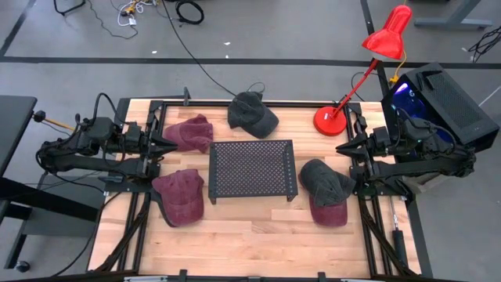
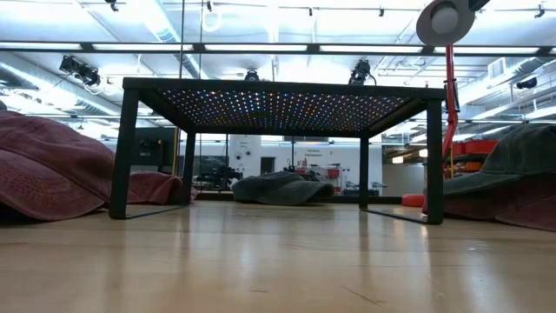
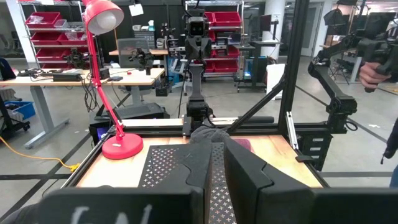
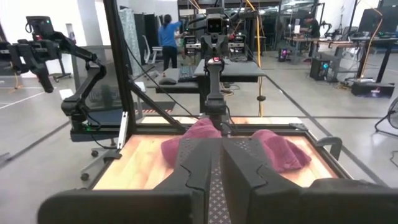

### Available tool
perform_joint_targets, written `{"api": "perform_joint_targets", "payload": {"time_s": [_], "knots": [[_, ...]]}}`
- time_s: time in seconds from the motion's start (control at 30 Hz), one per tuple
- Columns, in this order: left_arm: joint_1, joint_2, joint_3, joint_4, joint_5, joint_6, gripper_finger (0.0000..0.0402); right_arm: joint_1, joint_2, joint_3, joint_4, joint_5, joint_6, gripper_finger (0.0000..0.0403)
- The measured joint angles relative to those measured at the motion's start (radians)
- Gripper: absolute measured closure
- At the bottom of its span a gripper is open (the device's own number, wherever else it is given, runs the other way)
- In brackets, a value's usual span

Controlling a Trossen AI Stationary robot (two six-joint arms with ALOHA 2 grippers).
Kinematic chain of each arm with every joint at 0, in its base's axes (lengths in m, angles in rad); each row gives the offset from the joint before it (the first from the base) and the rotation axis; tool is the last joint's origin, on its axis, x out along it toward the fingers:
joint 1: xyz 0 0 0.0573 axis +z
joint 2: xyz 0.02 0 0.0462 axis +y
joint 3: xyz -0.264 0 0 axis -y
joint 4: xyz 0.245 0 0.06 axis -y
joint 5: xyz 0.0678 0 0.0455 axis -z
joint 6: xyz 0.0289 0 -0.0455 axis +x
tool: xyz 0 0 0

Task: Pick & Place hat
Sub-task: Put the bottom right black cap on the shelf

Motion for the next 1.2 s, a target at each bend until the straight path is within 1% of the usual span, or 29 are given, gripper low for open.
{"api": "perform_joint_targets", "payload": {"time_s": [0.93, 1.2], "knots": [[0.000, 0.000, 0.000, 0.000, 0.000, 0.000, 0.0353, 0.000, 0.000, 0.000, 0.002, 0.002, 0.029, 0.0364], [0.000, 0.000, 0.000, 0.000, 0.000, 0.000, 0.0353, 0.000, 0.000, 0.000, 0.003, 0.010, -0.011, 0.0364]]}}
